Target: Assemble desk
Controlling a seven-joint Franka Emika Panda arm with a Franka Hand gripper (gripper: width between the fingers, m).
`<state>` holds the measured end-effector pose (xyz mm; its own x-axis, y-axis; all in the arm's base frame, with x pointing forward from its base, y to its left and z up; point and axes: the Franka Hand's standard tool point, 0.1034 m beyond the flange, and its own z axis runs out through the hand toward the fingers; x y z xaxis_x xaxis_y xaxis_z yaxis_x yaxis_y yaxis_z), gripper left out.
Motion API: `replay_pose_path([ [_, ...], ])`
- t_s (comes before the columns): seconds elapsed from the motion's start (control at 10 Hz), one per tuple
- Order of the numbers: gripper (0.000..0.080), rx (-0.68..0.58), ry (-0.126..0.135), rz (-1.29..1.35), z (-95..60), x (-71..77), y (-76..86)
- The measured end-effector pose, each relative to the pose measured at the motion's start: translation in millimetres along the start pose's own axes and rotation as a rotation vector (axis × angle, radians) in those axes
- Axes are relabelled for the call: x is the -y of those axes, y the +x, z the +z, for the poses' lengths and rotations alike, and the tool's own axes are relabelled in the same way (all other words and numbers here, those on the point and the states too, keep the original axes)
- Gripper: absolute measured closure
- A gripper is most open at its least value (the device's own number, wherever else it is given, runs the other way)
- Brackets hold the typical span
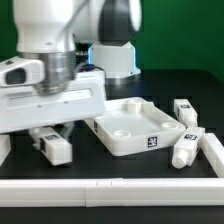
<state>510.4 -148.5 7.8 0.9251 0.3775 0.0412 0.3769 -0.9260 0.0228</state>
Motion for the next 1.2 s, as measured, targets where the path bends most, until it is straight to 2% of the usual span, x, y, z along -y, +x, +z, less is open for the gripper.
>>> replay_pose_path([
  [0.1, 0.0535, 0.014, 0.024, 0.076, 0.9, -2.1, -7.1],
  [0.2, 0.0535, 0.028, 0.043, 0.144, 0.4, 0.5, -4.4],
  [0.4, 0.0535, 0.026, 0.043, 0.133, 0.4, 9.7, 4.0],
  [0.5, 0.0535, 0.027, 0.043, 0.133, 0.6, 9.0, 3.3],
  [0.6, 0.0388, 0.027, 0.043, 0.133, 0.7, 8.9, 3.2],
  [0.7, 0.0388, 0.027, 0.043, 0.132, 0.8, 9.2, 3.2],
  [0.8, 0.0220, 0.027, 0.043, 0.121, 0.2, 7.6, 2.8],
  [0.9, 0.0170, 0.027, 0.043, 0.091, -4.5, -0.2, 2.2],
  [1.0, 0.0170, 0.036, 0.062, 0.107, -16.1, 1.6, 5.4],
  [1.1, 0.0154, 0.041, 0.085, 0.118, -38.0, 8.4, 13.4],
  [1.2, 0.0154, 0.032, 0.088, 0.190, -59.3, 20.0, 29.2],
])
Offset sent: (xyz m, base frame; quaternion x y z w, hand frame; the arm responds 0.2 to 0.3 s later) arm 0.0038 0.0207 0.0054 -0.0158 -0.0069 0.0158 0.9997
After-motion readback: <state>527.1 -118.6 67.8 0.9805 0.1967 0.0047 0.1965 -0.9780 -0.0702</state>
